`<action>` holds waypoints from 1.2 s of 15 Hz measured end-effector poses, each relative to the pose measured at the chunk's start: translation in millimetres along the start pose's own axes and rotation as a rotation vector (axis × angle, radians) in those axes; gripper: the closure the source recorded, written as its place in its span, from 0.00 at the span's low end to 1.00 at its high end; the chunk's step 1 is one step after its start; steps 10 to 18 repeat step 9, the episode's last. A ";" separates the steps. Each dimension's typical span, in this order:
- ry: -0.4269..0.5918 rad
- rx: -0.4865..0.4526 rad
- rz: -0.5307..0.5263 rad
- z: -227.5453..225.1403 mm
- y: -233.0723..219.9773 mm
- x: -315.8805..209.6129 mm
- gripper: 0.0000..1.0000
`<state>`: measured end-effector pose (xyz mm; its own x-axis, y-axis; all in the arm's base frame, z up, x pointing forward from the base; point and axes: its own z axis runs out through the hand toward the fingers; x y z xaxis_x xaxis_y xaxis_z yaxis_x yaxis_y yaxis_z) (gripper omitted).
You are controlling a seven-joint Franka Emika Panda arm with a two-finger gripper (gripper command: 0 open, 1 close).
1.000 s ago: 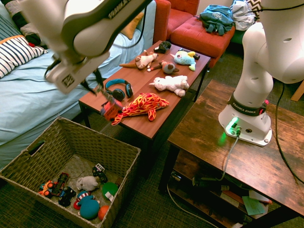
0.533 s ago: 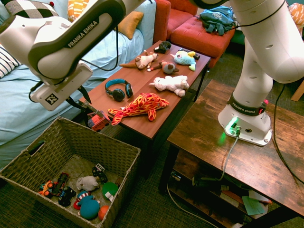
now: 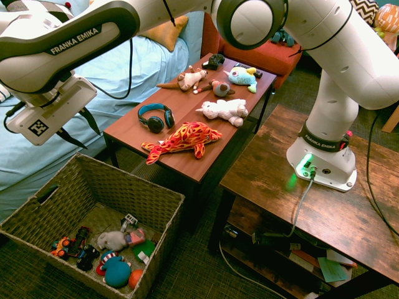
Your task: Put the toy car in the basket
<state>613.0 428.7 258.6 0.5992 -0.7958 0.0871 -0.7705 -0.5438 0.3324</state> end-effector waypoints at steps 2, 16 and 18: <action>-0.015 0.041 0.027 -12.9 2.7 28.1 0.00; -0.171 0.251 0.092 -28.0 60.2 202.8 0.00; -0.171 0.251 0.092 -28.0 60.2 202.8 0.00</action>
